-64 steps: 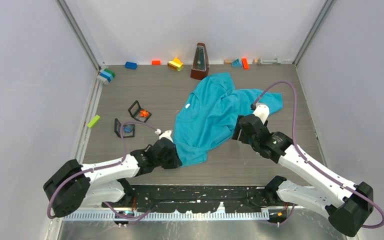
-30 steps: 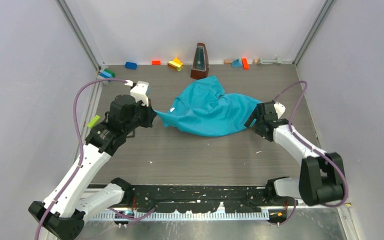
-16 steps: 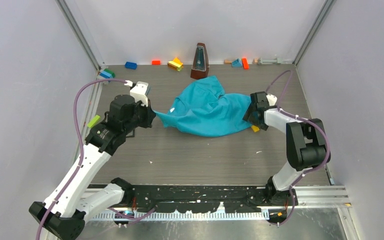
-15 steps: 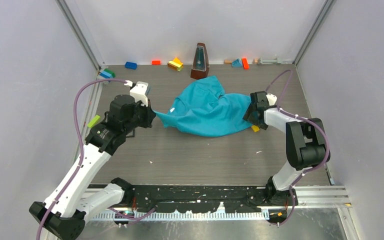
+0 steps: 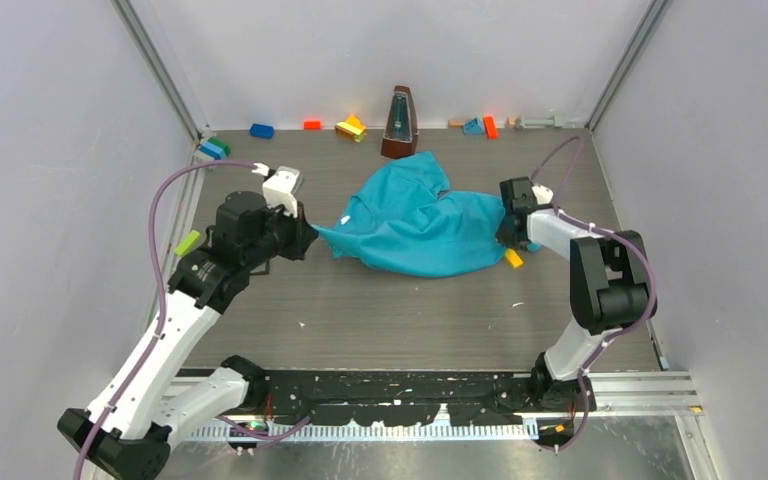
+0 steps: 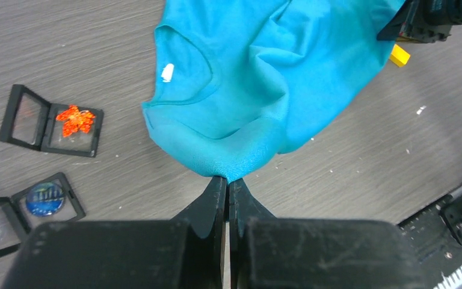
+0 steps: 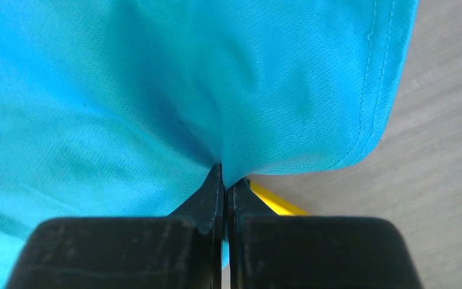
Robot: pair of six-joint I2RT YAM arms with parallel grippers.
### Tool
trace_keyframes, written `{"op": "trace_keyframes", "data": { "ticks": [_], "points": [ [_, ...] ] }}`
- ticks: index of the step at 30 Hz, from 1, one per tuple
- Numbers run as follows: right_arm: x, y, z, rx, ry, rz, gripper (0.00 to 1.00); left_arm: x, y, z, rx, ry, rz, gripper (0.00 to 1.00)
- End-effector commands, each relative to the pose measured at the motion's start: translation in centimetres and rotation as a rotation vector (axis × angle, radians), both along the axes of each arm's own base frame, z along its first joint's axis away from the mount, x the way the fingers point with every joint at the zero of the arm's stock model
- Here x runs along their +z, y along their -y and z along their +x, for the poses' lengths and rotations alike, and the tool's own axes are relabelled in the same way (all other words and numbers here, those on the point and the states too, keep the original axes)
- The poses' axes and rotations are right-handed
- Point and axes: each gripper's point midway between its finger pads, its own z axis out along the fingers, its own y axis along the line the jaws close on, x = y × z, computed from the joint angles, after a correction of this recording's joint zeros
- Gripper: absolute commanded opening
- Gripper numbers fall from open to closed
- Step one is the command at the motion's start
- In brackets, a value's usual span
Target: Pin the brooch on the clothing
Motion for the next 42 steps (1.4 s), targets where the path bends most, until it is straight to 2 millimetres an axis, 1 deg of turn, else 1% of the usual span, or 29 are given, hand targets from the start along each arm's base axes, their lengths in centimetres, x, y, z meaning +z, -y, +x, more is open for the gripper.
{"op": "trace_keyframes", "data": {
  "ticks": [1,7,10,11,12,13,14,15,16,17,18,19,20,21,22,24,26,28,31,33,34,35,36,37,38,39,40,41,42],
  "points": [
    [1.4,0.5,-5.1,-0.036,-0.063,0.021,0.0,3.3,1.5,-1.3,-0.096,0.09,-0.114,0.0],
    [4.3,-0.1,-10.1,-0.028,-0.063,0.095,0.0,5.8,1.9,-4.2,-0.144,0.087,-0.217,0.0],
    [7.2,-0.5,-11.5,-0.019,0.003,0.138,0.0,7.8,1.5,-6.3,-0.162,0.101,-0.257,0.0],
    [8.9,-0.6,-12.0,-0.016,0.035,0.149,0.01,8.6,1.2,-6.9,-0.162,0.114,-0.268,0.0],
    [9.8,-0.6,-12.2,-0.013,0.054,0.153,0.0,9.5,0.9,-7.4,-0.157,0.127,-0.279,0.0],
    [12.0,-0.4,-12.4,-0.01,0.103,0.154,0.0,10.6,0.5,-7.9,-0.15,0.146,-0.287,0.0],
    [13.2,-0.2,-12.5,-0.01,0.127,0.149,0.01,11.6,0.1,-8.2,-0.138,0.162,-0.29,0.0],
    [15.9,0.1,-12.6,-0.011,0.183,0.137,0.0,12.7,-0.4,-8.5,-0.124,0.183,-0.289,0.0],
    [17.1,0.6,-13.0,-0.013,0.196,0.117,0.0,13.7,-0.8,-8.6,-0.109,0.201,-0.284,0.0],
    [20.4,0.7,-12.5,-0.01,0.278,0.119,0.0,14.8,-1.3,-8.6,-0.09,0.222,-0.276,0.0],
    [21.5,0.9,-12.8,-0.007,0.295,0.105,0.0,16.0,-1.8,-8.6,-0.069,0.252,-0.27,0.0],
    [24.7,1.0,-12.4,-0.003,0.37,0.107,0.0,17.0,-2.3,-8.4,-0.047,0.281,-0.265,0.0],
    [26.0,1.1,-12.4,0.003,0.394,0.101,0.01,18.0,-2.8,-8.2,-0.023,0.311,-0.262,0.0],
    [28.5,1.1,-12.2,0.008,0.454,0.104,0.0,19.2,-3.2,-8.2,-0.006,0.346,-0.265,0.0],
    [29.5,1.2,-12.0,0.013,0.476,0.094,0.0,19.9,-3.5,-8.0,0.008,0.367,-0.266,0.0],
    [32.8,1.4,-11.4,0.019,0.556,0.083,0.01,21.0,-3.7,-7.6,0.029,0.403,-0.27,0.0],
    [33.7,1.5,-10.4,0.031,0.573,0.064,0.01,21.2,-3.7,-6.7,0.049,0.411,-0.262,0.0],
    [33.5,1.3,-9.0,0.043,0.552,0.048,0.0,20.6,-3.6,-5.6,0.066,0.388,-0.239,0.0],
    [31.8,1.3,-6.5,0.048,0.5,0.015,0.01,17.9,-3.5,-3.5,0.111,0.327,-0.185,0.0],
    [28.5,1.5,-3.7,0.037,0.422,-0.022,0.0,15.4,-3.7,-2.0,0.156,0.285,-0.141,0.0],
    [27.0,1.6,-3.1,0.035,0.389,-0.035,0.03,14.0,-3.7,-1.5,0.166,0.259,-0.123,0.0],
    [25.2,1.6,-1.6,0.041,0.352,-0.052,0.07,12.0,-3.3,-1.0,0.161,0.216,-0.1,0.0],
    [23.8,1.5,-1.1,0.051,0.318,-0.057,0.26,10.5,-2.9,-0.6,0.148,0.179,-0.08,0.0],
    [21.7,0.9,0.0,0.079,0.267,-0.055,0.37,9.0,-2.5,-0.3,0.132,0.147,-0.061,0.0],
    [20.3,0.6,0.2,0.094,0.23,-0.048,0.52,7.5,-2.1,-0.1,0.11,0.118,-0.037,0.0],
    [18.0,-0.2,0.3,0.125,0.168,-0.018,0.56,6.1,-1.8,0.1,0.081,0.094,-0.001,0.0],
    [16.9,-1.2,0.3,0.159,0.146,0.029,0.61,4.7,-1.7,0.3,0.06,0.071,0.031,0.0],
    [15.0,-1.7,0.0,0.169,0.121,0.058,0.62,3.3,-1.7,0.5,0.046,0.047,0.069,0.0],
    [15.0,-2.9,0.2,0.186,0.157,0.119,0.65,2.2,-1.7,0.7,0.04,0.029,0.098,0.0]
  ]
}}
